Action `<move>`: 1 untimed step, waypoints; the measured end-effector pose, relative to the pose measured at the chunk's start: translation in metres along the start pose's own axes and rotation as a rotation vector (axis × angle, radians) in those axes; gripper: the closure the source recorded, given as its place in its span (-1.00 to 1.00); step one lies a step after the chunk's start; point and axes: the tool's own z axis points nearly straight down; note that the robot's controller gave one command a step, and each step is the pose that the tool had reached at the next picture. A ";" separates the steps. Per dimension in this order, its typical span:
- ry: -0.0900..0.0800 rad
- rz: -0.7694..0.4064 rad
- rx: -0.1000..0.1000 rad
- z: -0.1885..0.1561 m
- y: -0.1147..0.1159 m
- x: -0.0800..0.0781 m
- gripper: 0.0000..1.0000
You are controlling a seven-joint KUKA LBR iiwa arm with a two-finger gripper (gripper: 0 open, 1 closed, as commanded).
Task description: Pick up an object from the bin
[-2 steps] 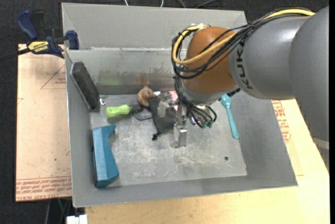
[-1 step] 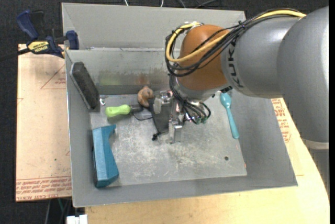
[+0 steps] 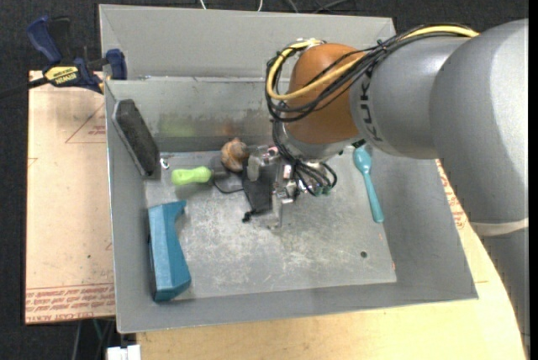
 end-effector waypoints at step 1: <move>-0.008 0.019 -0.001 0.000 -0.012 0.000 1.00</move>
Offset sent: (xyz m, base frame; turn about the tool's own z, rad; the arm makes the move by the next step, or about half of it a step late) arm 0.0000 0.0000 0.0000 0.0000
